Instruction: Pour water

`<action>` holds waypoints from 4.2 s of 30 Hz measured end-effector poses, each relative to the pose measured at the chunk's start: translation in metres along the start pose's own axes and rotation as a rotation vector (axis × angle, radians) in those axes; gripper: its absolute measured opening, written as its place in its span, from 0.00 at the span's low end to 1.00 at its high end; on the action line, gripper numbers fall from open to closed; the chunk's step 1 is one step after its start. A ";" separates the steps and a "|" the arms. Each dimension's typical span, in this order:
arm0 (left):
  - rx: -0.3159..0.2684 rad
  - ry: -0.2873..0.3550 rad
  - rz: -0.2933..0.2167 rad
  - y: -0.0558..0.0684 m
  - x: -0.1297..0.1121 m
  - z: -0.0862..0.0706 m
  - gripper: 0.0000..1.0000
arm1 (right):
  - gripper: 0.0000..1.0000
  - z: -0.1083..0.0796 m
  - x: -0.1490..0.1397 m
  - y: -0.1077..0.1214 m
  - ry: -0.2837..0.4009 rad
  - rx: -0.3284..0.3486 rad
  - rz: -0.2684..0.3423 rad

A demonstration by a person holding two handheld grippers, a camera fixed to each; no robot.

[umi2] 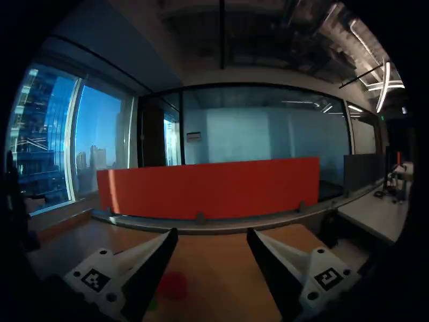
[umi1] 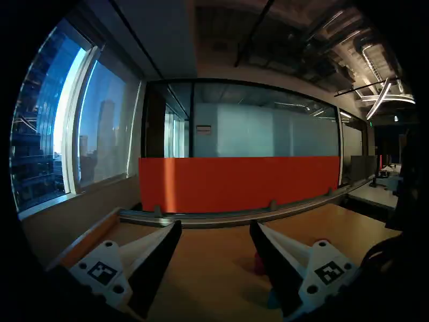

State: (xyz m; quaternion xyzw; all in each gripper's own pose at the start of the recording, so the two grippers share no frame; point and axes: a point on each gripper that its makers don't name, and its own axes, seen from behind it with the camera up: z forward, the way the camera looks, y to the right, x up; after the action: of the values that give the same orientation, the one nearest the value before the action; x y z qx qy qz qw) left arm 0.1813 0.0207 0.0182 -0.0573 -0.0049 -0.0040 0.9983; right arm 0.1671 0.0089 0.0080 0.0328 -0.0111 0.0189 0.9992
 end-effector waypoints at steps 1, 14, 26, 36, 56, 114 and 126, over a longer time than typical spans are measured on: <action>-0.006 0.000 -0.004 0.001 0.001 0.000 0.94 | 0.99 0.000 0.000 0.000 -0.002 0.001 -0.001; -0.107 -0.033 0.029 0.015 -0.001 0.002 0.94 | 0.99 0.000 -0.003 -0.027 -0.025 0.130 -0.040; -0.300 -0.077 0.018 0.048 -0.010 0.007 0.94 | 0.99 -0.003 -0.002 -0.079 -0.038 0.370 -0.104; -0.383 -0.082 0.016 0.062 -0.011 0.008 0.94 | 0.99 -0.004 -0.005 -0.100 -0.061 0.459 -0.103; -0.520 -0.145 0.093 0.089 -0.034 -0.004 0.94 | 1.00 -0.016 -0.026 -0.134 -0.182 0.630 -0.190; -0.714 -0.476 0.200 0.148 -0.217 -0.019 0.94 | 1.00 0.002 -0.207 -0.146 -0.527 0.760 -0.346; -0.711 -0.529 0.215 0.147 -0.244 -0.014 0.94 | 1.00 0.007 -0.234 -0.153 -0.563 0.771 -0.365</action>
State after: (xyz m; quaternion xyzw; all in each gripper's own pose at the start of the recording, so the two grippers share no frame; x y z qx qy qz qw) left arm -0.0610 0.1672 -0.0146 -0.3960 -0.2518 0.1128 0.8758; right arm -0.0609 -0.1525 -0.0006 0.4043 -0.2662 -0.1626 0.8598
